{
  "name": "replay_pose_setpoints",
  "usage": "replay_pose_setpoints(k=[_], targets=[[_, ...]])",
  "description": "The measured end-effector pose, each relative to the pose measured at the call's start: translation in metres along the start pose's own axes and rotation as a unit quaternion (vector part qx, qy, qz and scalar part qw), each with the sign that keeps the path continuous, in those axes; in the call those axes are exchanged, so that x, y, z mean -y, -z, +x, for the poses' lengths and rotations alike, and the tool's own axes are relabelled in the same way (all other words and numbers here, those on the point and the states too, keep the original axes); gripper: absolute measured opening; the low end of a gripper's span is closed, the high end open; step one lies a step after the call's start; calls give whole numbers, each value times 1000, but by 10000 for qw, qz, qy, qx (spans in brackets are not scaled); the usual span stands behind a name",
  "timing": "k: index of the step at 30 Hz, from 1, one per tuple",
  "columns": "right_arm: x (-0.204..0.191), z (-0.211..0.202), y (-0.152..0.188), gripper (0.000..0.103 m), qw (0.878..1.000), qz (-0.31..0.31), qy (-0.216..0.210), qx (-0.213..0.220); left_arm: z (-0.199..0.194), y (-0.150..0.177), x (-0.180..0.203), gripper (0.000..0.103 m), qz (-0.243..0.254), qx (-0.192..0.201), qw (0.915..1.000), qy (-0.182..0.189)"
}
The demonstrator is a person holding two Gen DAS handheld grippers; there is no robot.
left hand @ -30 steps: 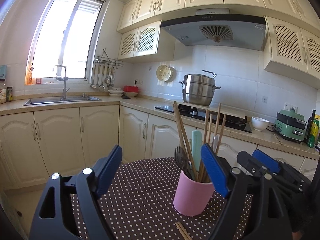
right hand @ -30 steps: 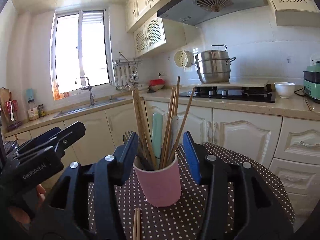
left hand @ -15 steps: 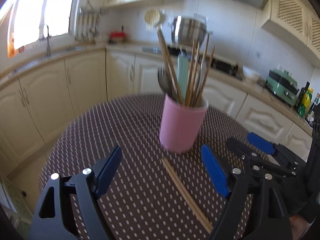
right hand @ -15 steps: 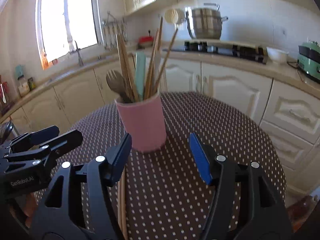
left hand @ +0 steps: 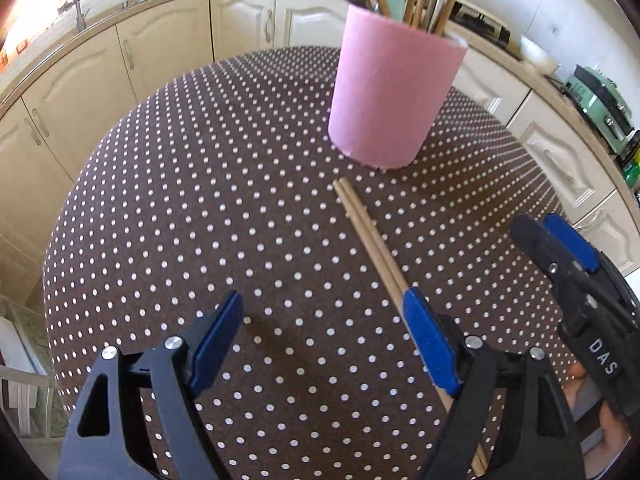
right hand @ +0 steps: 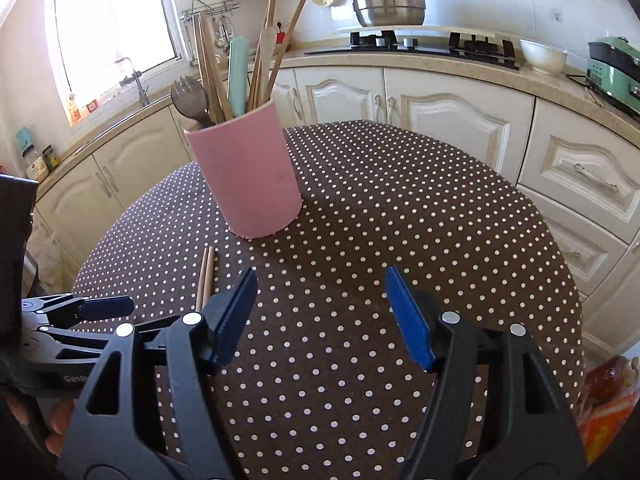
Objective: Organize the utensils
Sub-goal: 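Move both grippers down over the last two chopsticks on the table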
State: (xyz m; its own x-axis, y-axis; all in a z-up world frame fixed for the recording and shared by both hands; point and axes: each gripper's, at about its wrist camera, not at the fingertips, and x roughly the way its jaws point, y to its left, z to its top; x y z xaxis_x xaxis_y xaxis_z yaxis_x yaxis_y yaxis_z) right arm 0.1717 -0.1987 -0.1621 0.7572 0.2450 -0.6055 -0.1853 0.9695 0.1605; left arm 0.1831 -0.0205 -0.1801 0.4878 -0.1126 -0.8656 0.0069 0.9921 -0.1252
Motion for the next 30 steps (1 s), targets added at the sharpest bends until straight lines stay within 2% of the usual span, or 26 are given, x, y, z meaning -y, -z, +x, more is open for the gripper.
replay_pose_setpoints(k=[5, 9, 13, 18, 20, 22, 25, 27, 30], targets=[[2, 6, 1, 66, 9999, 38, -57, -104, 5, 1, 5, 80, 47, -47, 10000, -15], [7, 15, 1, 66, 9995, 128, -99, -269, 12, -8, 21, 81, 269, -128, 9992, -260], [13, 18, 0, 66, 9990, 253, -139, -341, 21, -15, 33, 85, 304, -138, 9990, -311], [17, 20, 0, 66, 9986, 333, -162, -383, 19, -18, 25, 85, 382, -242, 9987, -251], [18, 21, 1, 66, 9985, 331, -167, -396, 19, -17, 20, 85, 524, -344, 9970, -464], [18, 22, 1, 66, 9984, 323, -170, -425, 18, -18, 21, 86, 547, -284, 9967, -528], [19, 23, 1, 66, 9985, 323, -170, -415, 13, -23, 14, 86, 141, -240, 9994, -217], [19, 23, 2, 66, 9984, 345, -177, -405, 11, -24, 11, 86, 55, -303, 9995, -56], [20, 27, 3, 66, 9978, 385, -168, -510, 13, -25, 13, 86, 109, -354, 9993, -86]])
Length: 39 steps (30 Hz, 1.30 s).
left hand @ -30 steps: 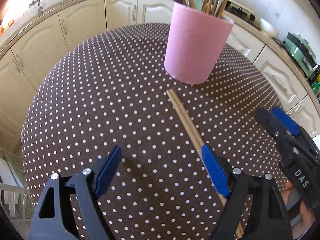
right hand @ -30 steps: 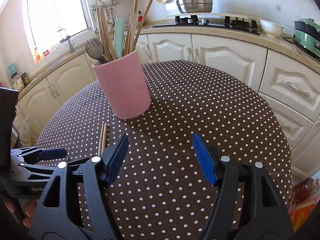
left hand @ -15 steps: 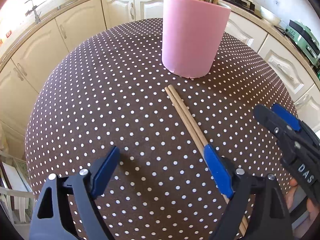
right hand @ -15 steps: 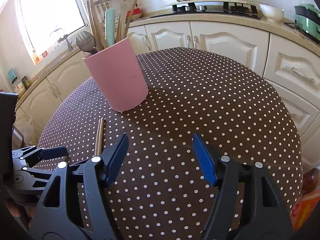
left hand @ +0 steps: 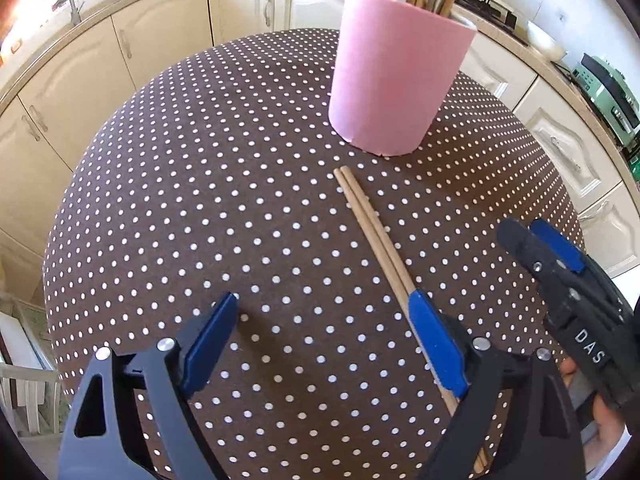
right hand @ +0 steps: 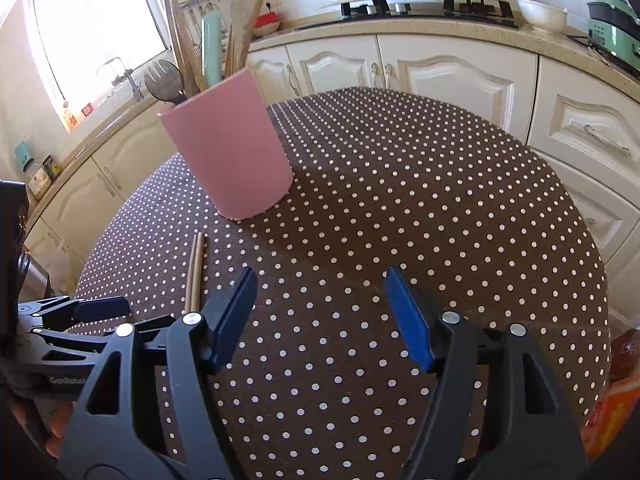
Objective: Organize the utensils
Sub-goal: 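Move both grippers down over the last two chopsticks on the table, then grasp a chopstick with the left gripper while the right gripper grasps the other chopstick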
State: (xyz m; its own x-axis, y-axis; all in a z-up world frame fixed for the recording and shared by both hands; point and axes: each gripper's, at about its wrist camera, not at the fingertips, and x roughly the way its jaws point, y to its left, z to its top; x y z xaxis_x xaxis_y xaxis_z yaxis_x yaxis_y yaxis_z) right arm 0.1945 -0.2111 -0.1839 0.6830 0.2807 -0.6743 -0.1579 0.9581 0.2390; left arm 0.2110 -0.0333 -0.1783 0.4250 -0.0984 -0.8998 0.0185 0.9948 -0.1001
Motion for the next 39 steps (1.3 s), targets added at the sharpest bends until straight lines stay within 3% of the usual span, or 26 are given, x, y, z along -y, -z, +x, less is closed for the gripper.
replay_pose_setpoints(k=[4, 11, 14, 17, 20, 23, 25, 28, 35, 39], targets=[[0, 0, 0, 66, 10000, 5, -24, 33, 5, -4, 25, 87, 462, 16, 9986, -272], [1, 3, 0, 66, 10000, 11, -25, -23, 21, -26, 37, 88, 542, -283, 9976, -333], [2, 3, 0, 66, 10000, 21, -25, -1, 25, -32, 46, 90, 708, -227, 9959, -522], [5, 3, 1, 66, 10000, 72, -46, -8, 25, -27, 48, 88, 725, -243, 9963, -403], [6, 4, 0, 66, 9999, 52, -62, -61, 20, -13, 45, 74, 952, -163, 9949, -275], [0, 6, -1, 66, 9998, -120, -41, -153, 11, -6, 46, 50, 1147, -142, 9932, -112], [-10, 9, -2, 66, 9990, -352, 5, -275, 6, -5, 37, 20, 1114, -104, 9937, -75], [-25, 15, -6, 66, 9960, -664, -23, -592, -1, -5, 19, 8, 860, -79, 9962, 109], [-71, 37, -11, 66, 9768, -1514, -32, -1516, -11, 4, 2, 5, 543, 111, 9979, 330], [-95, 45, -11, 48, 9608, -2021, 213, -1886, -20, 14, -10, 5, 442, 203, 9983, 312]])
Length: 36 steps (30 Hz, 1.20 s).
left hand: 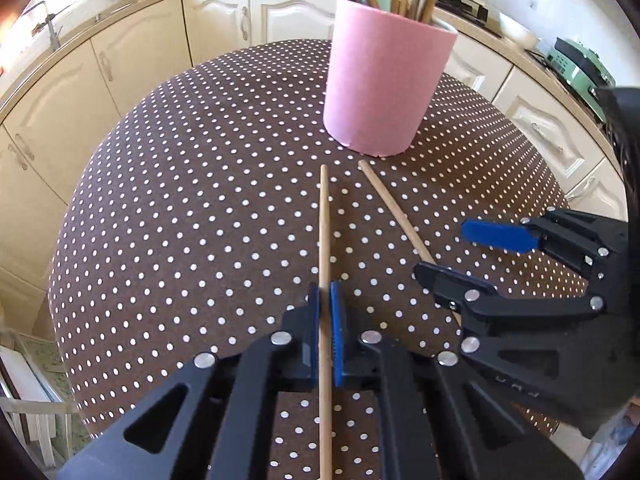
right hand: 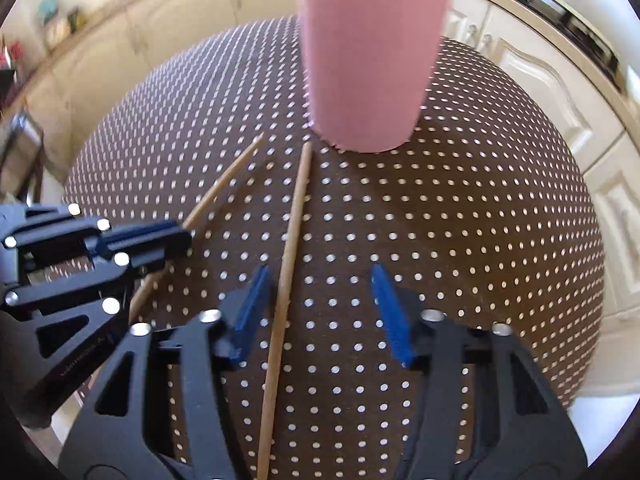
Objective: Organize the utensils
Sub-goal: 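Grasp a chopstick with the left gripper while the right gripper grasps the other chopstick, then lift both chopsticks and carry them above the pink cup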
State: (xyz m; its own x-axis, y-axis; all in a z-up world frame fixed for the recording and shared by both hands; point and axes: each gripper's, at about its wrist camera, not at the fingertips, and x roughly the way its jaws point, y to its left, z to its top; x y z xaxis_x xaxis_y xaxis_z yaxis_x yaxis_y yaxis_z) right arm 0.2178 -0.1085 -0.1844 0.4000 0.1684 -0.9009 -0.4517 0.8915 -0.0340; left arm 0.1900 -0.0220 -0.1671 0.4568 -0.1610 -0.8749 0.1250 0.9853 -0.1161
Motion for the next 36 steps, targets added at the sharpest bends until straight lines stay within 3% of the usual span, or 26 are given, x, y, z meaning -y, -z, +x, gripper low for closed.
replay_pose_setpoints(k=[2, 10, 15, 19, 25, 30, 36], targets=[[-7, 1, -6, 44, 9996, -156, 57, -238, -5, 4, -3, 5, -14, -4, 10000, 2], [-25, 7, -27, 9, 9963, -390, -191, -737, 11, -1, -3, 5, -80, 65, 9999, 55], [-19, 4, -29, 6, 9970, -118, -461, -613, 0, 0, -16, 5, -109, 266, 9995, 121], [-11, -6, -18, 6, 9979, -94, -529, -351, -20, 5, -24, 5, -68, 571, 9983, 99], [-5, -48, 11, 6, 9961, -115, -731, 491, -51, 10, -26, 5, -54, 978, 9951, 108], [6, -88, 27, 6, 9870, 67, -998, 1261, -75, 18, -30, 5, -145, 1374, 9903, 137], [18, -120, 35, 6, 9716, 257, -1177, 2035, -109, 23, -32, 5, -143, 2085, 9775, 298]])
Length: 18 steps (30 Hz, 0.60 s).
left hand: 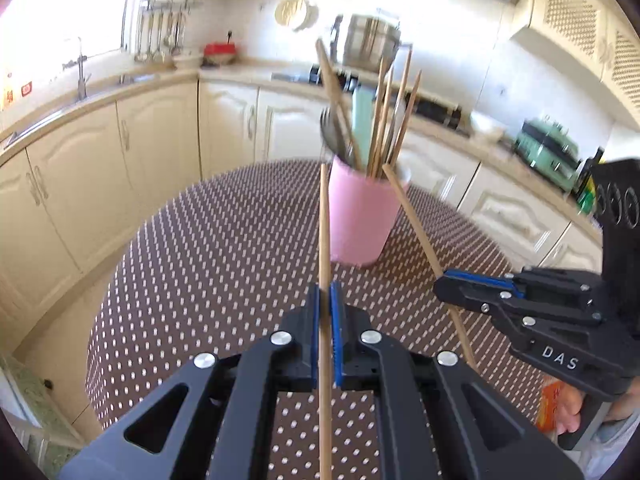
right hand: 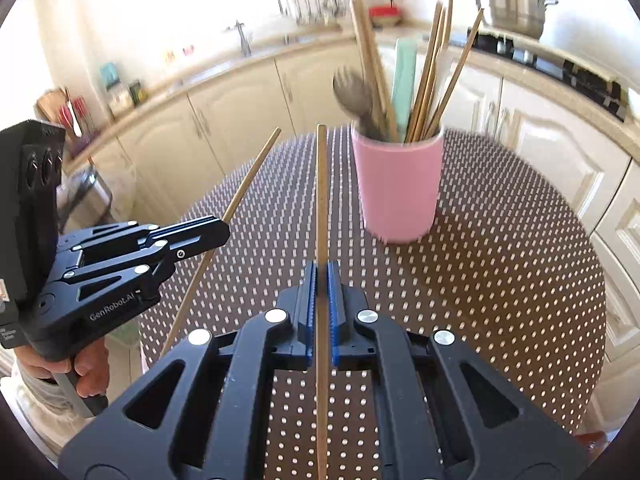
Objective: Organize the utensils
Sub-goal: 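Lift both chopsticks and carry them above the pink cup, then lower both chopsticks into the pink cup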
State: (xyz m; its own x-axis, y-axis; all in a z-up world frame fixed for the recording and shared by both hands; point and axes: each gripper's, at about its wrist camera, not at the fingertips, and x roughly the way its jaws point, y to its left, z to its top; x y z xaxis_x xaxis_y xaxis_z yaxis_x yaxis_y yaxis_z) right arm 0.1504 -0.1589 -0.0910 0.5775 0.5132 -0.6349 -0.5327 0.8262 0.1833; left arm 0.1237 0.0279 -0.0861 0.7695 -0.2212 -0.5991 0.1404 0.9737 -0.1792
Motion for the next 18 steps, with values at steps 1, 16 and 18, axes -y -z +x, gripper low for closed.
replay_pose_setpoints(k=[1, 16, 18], targets=[[-1, -4, -5, 6, 9999, 45, -6, 122, -3, -2, 0, 5, 11, 112, 9999, 24], [31, -45, -51, 6, 9695, 619, 256, 2357, -15, -55, 20, 5, 0, 2602, 9605, 989], [36, -45, -56, 6, 9637, 636, 306, 2576, -3, -65, 27, 5, -14, 2747, 9556, 1069]])
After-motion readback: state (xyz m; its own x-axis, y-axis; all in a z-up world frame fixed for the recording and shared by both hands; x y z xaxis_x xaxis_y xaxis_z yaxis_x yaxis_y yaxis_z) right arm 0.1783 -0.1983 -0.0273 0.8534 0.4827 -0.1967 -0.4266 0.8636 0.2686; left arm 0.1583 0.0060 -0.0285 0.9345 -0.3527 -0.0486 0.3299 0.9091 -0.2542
